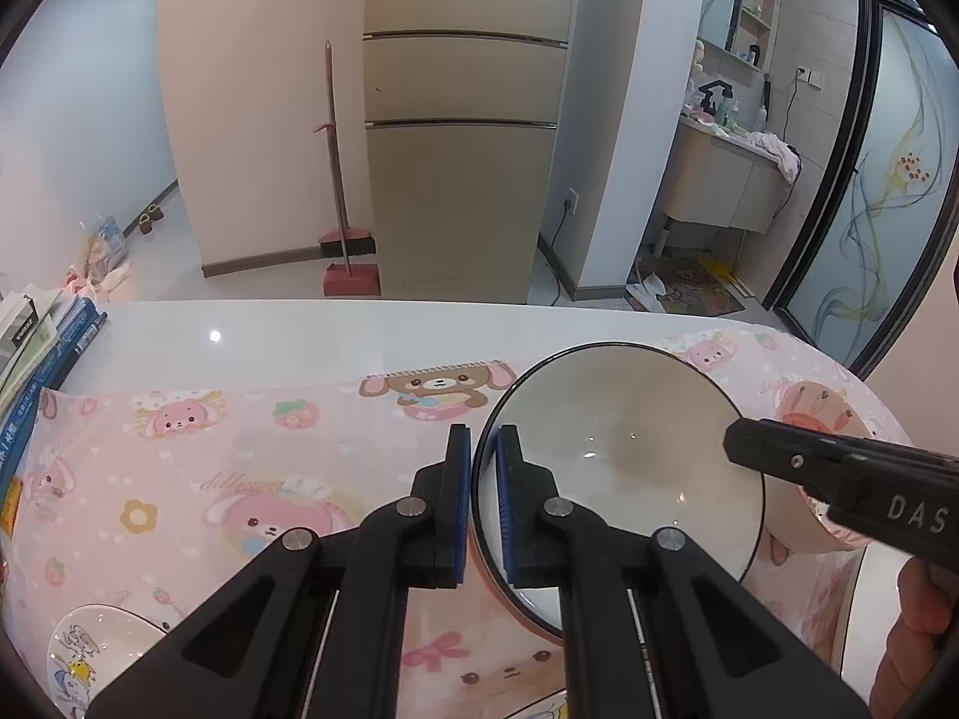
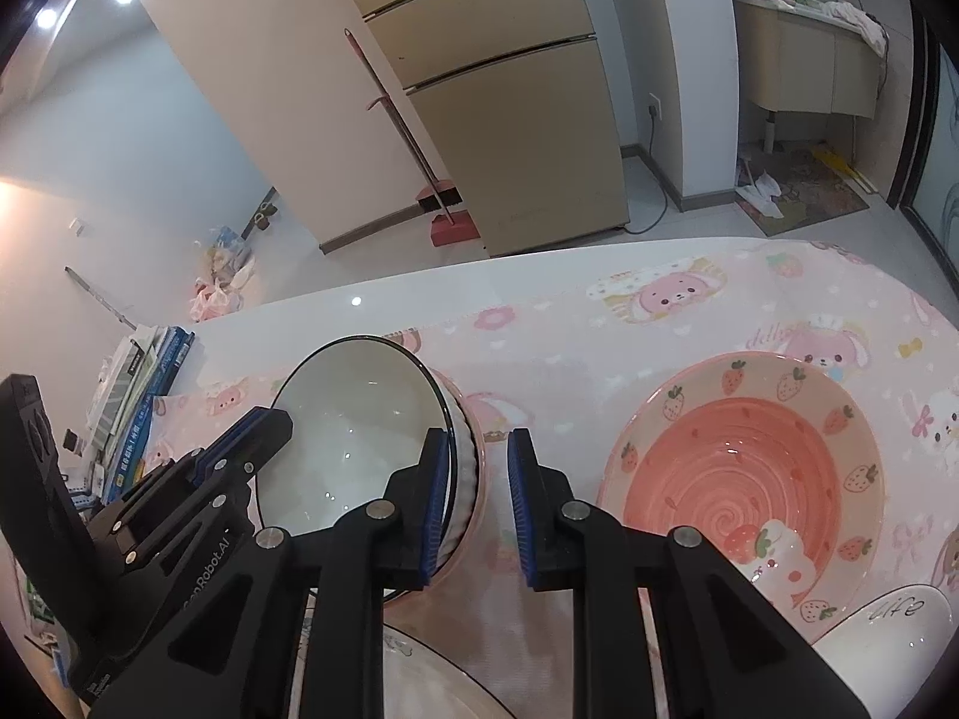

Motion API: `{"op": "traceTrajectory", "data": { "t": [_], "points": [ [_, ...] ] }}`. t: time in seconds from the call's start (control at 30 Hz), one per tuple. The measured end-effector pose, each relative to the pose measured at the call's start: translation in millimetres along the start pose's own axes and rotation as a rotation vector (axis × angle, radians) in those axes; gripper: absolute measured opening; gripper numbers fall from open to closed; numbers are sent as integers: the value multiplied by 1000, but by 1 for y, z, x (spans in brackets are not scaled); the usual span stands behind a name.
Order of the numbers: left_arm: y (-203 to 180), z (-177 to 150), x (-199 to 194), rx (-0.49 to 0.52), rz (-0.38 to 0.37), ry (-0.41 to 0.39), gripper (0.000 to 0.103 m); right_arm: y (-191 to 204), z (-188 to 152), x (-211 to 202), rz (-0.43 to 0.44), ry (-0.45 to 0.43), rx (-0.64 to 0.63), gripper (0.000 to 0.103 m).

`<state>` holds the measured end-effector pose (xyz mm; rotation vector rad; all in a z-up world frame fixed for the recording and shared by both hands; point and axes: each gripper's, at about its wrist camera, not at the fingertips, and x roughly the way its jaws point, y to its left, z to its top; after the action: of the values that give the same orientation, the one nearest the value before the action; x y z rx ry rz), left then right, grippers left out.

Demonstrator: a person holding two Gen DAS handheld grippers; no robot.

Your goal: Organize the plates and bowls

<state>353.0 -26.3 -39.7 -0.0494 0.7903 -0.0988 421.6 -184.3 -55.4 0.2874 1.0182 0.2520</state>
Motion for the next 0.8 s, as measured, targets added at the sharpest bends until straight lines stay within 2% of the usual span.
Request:
{"op": "traceTrajectory", "data": {
  "t": [0.07, 0.13, 0.2, 0.23, 0.27, 0.33, 0.37, 0.4, 0.43, 0.47, 0.5, 0.57, 0.8],
  "points": [
    [-2, 4, -6, 13, 19, -27, 11, 0, 2, -10, -1, -25, -1, 21],
    [-3, 6, -18, 24, 17, -72, 23, 2, 5, -24, -30, -65, -35, 21],
    [-5, 9, -35, 23, 9, -137, 42, 6, 6, -41, -69, -113, -78, 21],
    [-6, 10, -43, 22, 4, -169, 44, 8, 6, -49, -85, -140, -91, 23],
    [-7, 12, -53, 23, -5, -205, 47, 9, 7, -56, -95, -159, -99, 26],
    [-9, 15, -71, 31, -19, -264, 56, 12, 7, -78, -118, -227, -120, 47],
    [-11, 16, -82, 35, -19, -302, 66, 13, 6, -89, -125, -265, -131, 52],
    [-12, 17, -92, 41, -15, -338, 80, 14, 5, -100, -132, -299, -140, 57],
    [-14, 17, -103, 49, -11, -374, 87, 16, 4, -111, -140, -331, -149, 59],
    [-17, 18, -115, 63, -9, -405, 99, 17, 2, -126, -154, -373, -161, 60],
    [-17, 19, -124, 76, -8, -430, 103, 19, 0, -137, -167, -405, -167, 60],
    [-20, 20, -145, 98, 2, -490, 103, 20, -5, -158, -198, -461, -171, 61],
    [-30, 23, -193, 84, -40, -594, 103, 11, -19, -237, -210, -626, -161, 88]
  ]
}}
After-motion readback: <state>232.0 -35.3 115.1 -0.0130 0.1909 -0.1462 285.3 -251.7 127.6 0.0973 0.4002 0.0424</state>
